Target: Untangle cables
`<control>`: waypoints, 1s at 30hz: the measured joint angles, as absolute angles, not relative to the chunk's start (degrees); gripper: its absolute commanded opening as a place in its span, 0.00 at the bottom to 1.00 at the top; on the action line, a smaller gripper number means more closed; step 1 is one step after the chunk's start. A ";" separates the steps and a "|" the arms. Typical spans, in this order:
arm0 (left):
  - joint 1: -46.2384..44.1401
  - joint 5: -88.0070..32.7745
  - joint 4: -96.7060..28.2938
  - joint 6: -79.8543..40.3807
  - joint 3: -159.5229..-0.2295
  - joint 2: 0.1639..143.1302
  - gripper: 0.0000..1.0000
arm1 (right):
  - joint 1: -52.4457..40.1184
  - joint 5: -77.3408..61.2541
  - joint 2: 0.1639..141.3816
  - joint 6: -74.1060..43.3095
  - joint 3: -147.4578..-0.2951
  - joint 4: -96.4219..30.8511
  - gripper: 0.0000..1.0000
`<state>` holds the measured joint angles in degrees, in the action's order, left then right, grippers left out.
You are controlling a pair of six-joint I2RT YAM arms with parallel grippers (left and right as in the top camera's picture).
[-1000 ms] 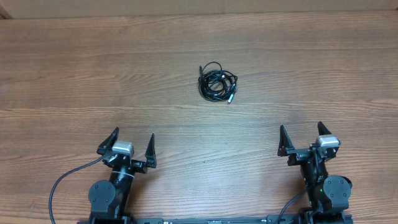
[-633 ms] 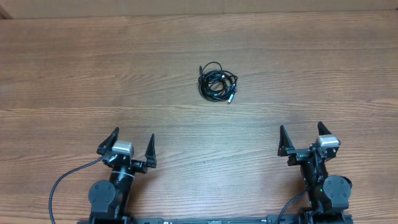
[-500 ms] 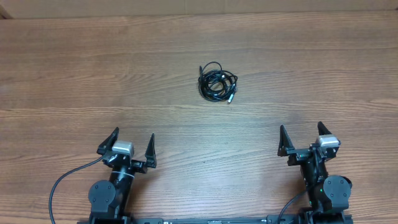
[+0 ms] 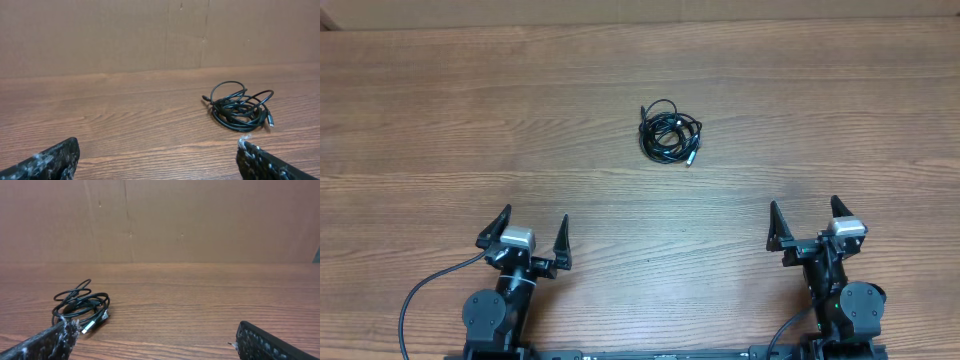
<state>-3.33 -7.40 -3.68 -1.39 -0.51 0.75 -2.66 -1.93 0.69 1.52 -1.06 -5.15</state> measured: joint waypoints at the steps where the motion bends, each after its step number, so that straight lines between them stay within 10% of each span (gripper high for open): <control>1: -3.33 -7.42 -3.68 -1.39 -0.51 0.75 1.00 | -2.66 -1.93 0.69 1.52 -1.06 -5.13 1.00; 21: -3.33 -8.84 -3.40 -5.17 -0.51 0.75 1.00 | -2.66 -3.20 0.69 0.51 -1.06 -4.16 1.00; 30: -3.33 -27.07 21.63 -21.85 -0.75 0.69 1.00 | -2.66 -29.06 0.62 -28.97 -1.06 9.98 1.00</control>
